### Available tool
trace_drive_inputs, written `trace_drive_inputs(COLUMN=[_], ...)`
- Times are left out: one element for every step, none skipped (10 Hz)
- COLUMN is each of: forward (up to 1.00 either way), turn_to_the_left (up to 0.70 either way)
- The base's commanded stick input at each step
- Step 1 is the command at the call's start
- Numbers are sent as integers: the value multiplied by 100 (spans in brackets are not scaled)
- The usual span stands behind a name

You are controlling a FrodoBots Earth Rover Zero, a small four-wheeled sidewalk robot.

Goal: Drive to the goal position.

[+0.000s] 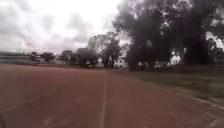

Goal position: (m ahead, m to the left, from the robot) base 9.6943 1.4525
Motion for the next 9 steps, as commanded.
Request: trace_drive_inputs(forward=[70,70,70,70,70,70,70,70,70], turn_to_the_left=[0,0,0,0,0,0,0,0,0])
